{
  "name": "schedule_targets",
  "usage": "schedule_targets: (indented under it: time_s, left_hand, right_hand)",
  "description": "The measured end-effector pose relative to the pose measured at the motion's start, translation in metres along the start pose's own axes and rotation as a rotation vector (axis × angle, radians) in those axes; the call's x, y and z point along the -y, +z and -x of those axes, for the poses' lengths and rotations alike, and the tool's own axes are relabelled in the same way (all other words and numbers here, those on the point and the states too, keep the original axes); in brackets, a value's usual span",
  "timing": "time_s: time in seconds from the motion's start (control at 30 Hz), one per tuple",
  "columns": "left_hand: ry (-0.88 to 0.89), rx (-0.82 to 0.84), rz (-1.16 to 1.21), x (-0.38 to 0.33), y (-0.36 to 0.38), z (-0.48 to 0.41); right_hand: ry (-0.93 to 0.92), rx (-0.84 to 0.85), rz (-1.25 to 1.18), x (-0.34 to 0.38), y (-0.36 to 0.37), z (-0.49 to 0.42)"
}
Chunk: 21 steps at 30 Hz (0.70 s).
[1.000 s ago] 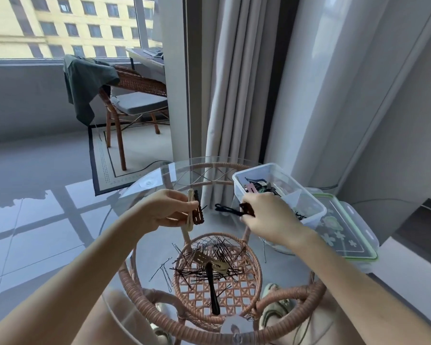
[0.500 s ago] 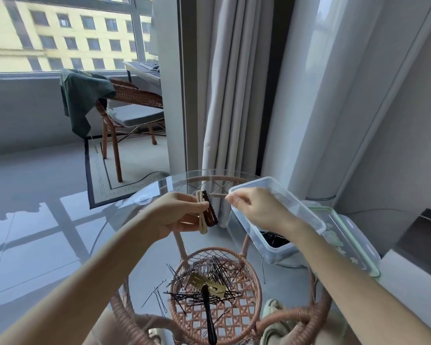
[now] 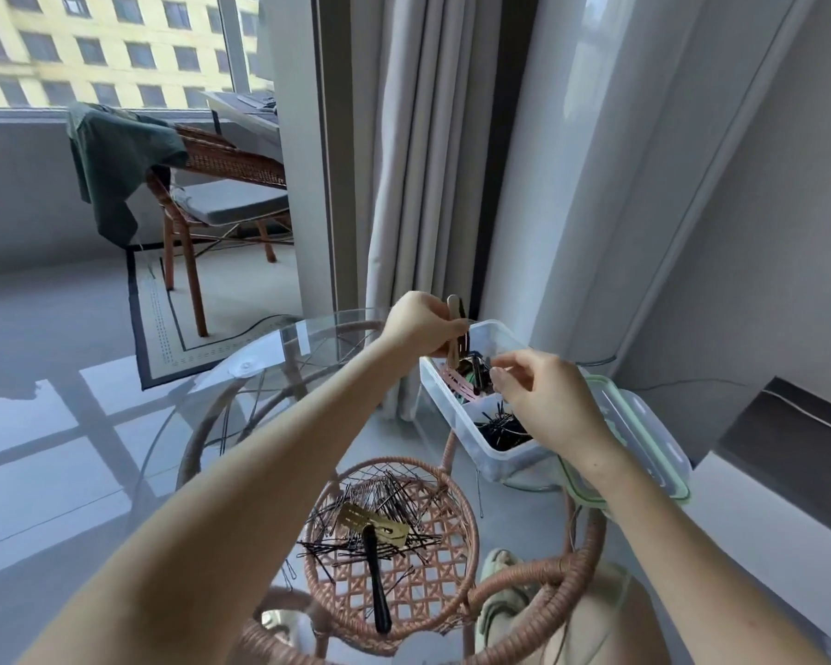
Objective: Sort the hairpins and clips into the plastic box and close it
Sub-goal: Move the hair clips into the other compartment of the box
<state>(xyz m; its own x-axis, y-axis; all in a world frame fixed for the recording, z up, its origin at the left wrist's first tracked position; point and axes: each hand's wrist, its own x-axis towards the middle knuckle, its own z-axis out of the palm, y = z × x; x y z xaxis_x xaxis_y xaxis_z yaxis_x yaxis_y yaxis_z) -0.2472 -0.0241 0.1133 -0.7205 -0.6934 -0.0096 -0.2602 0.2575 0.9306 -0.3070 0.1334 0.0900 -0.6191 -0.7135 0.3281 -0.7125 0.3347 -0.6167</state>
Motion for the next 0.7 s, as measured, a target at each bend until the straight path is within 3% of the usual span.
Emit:
schedule_targets:
  time_s: [0.13,0.23,0.33,0.43,0.53,0.7]
  left_hand:
    - [0.077,0.026,-0.397,0.004,0.003,-0.009]
    - [0.113,0.079,-0.585,0.022,-0.018,0.016]
    - [0.112,0.221,-0.76,0.048,-0.05,0.059]
    - [0.1,0.223,-0.8,0.078,-0.077,0.101]
    - [0.098,0.179,-0.805,0.103,-0.087,0.132]
    - [0.029,0.056,-0.746,0.139,-0.085,0.156]
  right_hand:
    - [-0.04,0.01,-0.008,0.003,-0.001,0.014]
    - [-0.077,0.306,-0.056,0.014,0.011,0.039]
    - [-0.144,0.538,0.084,0.023,0.037,0.066]
    - [-0.241,0.531,0.273,0.032,0.069,0.086]
    - [-0.225,0.482,0.338,0.038,0.093,0.092]
    - [-0.053,0.476,0.084,0.04,0.1,0.088]
